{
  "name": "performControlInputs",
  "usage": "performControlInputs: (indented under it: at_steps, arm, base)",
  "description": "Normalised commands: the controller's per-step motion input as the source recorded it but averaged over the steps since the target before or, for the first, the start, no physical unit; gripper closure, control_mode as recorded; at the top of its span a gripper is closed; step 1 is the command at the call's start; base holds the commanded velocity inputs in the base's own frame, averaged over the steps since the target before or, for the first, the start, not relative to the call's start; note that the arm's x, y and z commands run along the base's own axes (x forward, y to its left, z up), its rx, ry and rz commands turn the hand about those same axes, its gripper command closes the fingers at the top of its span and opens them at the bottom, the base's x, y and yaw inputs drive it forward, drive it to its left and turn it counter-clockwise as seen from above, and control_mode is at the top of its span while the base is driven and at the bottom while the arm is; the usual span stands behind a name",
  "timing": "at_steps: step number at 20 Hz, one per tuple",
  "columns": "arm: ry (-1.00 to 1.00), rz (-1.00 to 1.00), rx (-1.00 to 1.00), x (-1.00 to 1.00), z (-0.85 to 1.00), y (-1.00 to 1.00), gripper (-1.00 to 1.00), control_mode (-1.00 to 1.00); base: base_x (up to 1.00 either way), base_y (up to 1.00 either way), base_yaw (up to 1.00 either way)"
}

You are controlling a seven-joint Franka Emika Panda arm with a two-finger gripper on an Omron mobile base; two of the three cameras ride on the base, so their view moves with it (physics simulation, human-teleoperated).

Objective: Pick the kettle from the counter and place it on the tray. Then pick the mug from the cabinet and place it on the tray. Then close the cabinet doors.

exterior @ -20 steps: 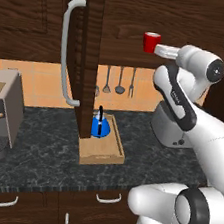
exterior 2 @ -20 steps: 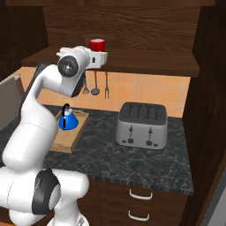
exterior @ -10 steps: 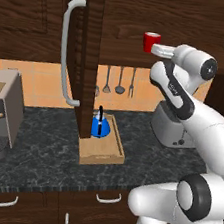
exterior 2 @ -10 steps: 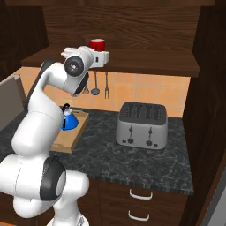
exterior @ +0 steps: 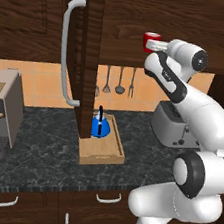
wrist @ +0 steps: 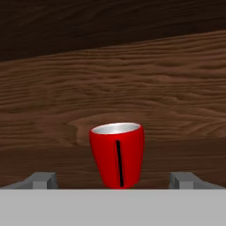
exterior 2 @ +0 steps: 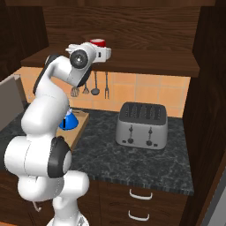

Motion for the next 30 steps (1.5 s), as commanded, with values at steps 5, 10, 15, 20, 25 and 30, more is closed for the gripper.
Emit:
performControlInputs:
  at_steps: [5, 10, 15, 20, 25, 30]
  arm:
    - [-0.01, 0.02, 0.00, 0.43, 0.00, 0.00, -1.00, -1.00]
    - [-0.01, 0.01, 0.00, 0.35, -0.03, 0.00, -1.00, -1.00]
    - [0.00, 0.02, 0.00, 0.34, -0.12, 0.00, -1.00, -1.00]
    - [0.00, 0.01, 0.00, 0.27, -0.09, 0.00, -1.00, -1.00]
    - [-0.02, 0.00, 0.00, 0.03, 0.00, -0.02, 1.00, -1.00]
    - [0.00, 0.00, 0.00, 0.00, -0.02, 0.00, 1.00, -1.00]
  base:
    - [0.00, 0.00, 0.00]
    - [0.00, 0.00, 0.00]
    - [0.00, 0.00, 0.00]
    - [0.00, 0.00, 0.00]
    - [0.00, 0.00, 0.00]
    - [0.00, 0.00, 0.00]
